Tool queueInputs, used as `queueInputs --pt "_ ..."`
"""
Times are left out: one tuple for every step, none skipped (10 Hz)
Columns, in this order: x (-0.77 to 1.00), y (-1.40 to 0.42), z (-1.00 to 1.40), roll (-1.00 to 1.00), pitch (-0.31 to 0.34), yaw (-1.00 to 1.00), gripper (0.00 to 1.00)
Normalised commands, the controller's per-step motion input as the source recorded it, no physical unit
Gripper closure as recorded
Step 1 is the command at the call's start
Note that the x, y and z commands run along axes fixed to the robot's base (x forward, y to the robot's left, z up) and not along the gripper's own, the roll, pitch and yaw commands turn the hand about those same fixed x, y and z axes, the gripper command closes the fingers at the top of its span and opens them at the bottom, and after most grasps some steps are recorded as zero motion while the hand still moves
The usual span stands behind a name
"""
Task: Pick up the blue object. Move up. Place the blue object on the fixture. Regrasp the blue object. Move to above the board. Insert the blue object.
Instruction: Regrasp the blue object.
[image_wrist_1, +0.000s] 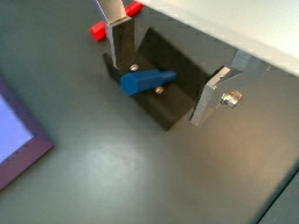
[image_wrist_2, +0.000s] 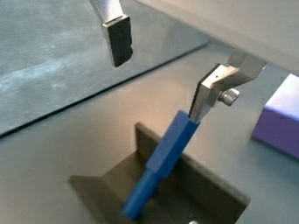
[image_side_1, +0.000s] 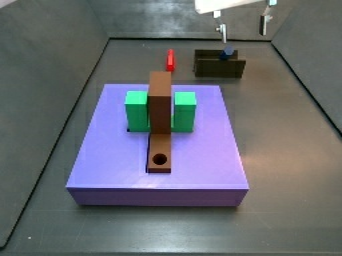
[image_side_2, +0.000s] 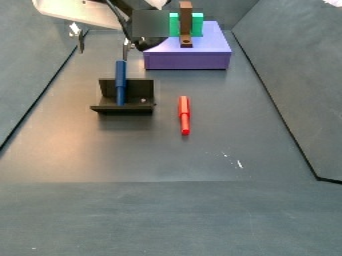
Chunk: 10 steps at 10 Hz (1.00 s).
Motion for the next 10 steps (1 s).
queueInputs --pt "-0.03 0.07 0.03 1.00 0.183 0.01 0.00" --pt "-0.05 0.07 0.03 1.00 0.206 0.01 0.00" --pt "-0.08 0.07 0.04 1.00 0.240 0.00 0.00" --pt "-0.12 0.07 0.06 1.00 0.283 0.01 0.00" --pt "-0.13 0.03 0.07 1.00 0.294 0.03 0.00" --pt "-0.14 0.00 0.07 1.00 0.294 0.07 0.00" --pt "-0.18 -0.19 0.09 1.00 0.283 0.18 0.00" --pt "-0.15 -0.21 0.06 1.00 0.249 0.19 0.00" --pt "-0.05 -0.24 0.00 1.00 0.114 0.20 0.00" --pt "0.00 -0.24 0.00 1.00 0.000 0.19 0.00"
